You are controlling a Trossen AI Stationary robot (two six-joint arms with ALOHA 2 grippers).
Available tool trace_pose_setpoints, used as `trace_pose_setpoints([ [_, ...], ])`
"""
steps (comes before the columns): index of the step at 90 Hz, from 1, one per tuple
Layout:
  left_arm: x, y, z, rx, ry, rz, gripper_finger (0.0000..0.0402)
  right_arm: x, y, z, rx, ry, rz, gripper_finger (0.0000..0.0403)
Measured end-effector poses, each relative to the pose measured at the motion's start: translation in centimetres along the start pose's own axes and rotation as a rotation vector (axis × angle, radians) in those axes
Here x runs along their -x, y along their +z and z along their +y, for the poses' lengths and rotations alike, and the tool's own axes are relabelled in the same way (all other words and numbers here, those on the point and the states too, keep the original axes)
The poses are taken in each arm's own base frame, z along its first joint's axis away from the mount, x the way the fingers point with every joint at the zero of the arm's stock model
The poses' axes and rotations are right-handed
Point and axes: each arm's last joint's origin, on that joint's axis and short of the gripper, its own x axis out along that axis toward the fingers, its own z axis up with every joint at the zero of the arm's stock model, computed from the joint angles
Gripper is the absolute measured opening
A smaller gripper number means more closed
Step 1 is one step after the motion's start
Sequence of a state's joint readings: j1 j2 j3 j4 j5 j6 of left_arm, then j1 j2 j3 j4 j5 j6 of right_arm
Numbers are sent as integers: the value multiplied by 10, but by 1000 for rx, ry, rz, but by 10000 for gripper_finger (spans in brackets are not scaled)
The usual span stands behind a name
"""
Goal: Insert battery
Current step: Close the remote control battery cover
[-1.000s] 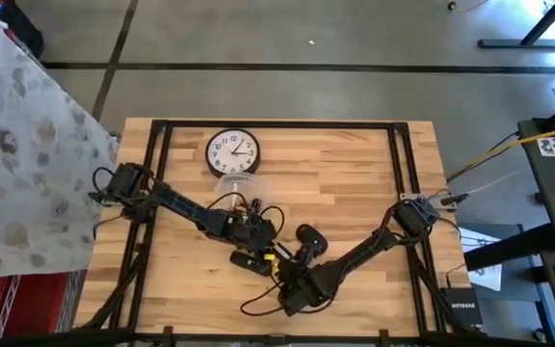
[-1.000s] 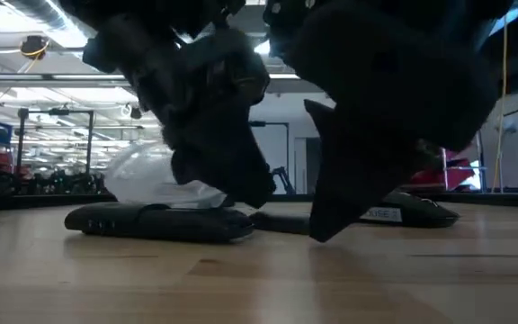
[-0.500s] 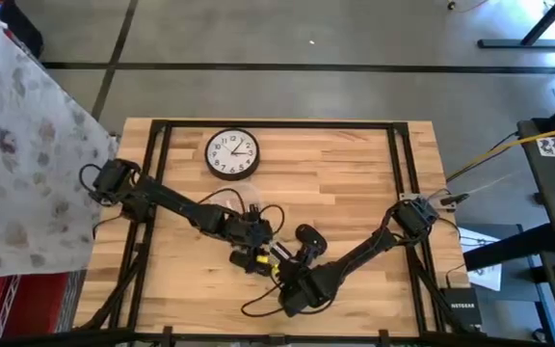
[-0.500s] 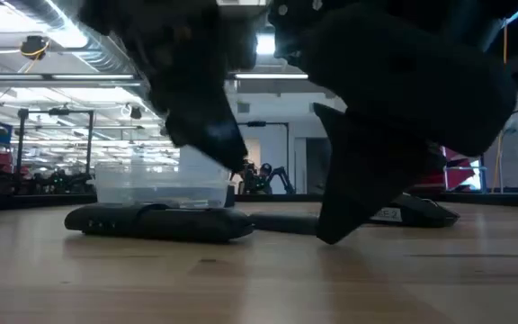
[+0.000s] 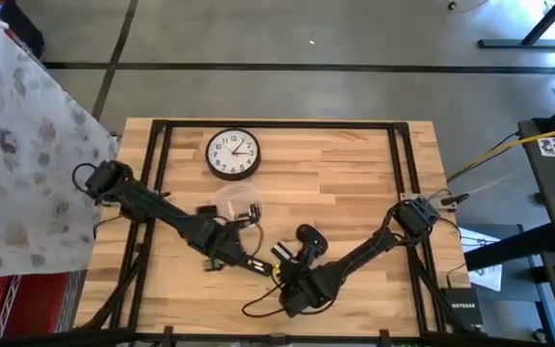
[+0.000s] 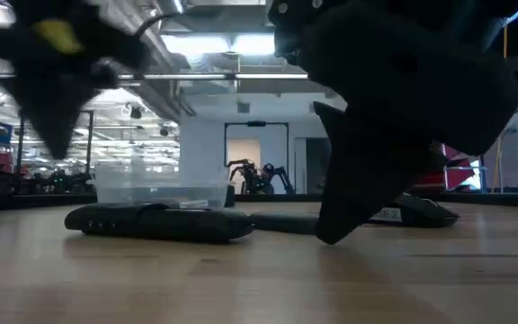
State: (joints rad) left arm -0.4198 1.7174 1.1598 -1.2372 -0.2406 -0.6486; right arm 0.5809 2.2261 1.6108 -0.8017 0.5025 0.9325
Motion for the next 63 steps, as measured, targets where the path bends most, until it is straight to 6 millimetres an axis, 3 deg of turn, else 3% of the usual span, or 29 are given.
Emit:
trace_pose_setpoints([
  [9,-25,0,9,22,71,8,6,0,1,0,-1,-4,-18,252],
  [24,-52,23,20,56,106,-223,1,0,2,2,-9,5,-30,252],
  [39,-49,44,24,66,89,-370,1,0,1,2,-17,11,-20,252],
  [50,-40,47,20,77,52,-391,1,1,-1,1,-26,2,1,252],
  [63,-27,48,-2,71,-240,-392,1,2,-3,1,-13,-7,0,252],
])
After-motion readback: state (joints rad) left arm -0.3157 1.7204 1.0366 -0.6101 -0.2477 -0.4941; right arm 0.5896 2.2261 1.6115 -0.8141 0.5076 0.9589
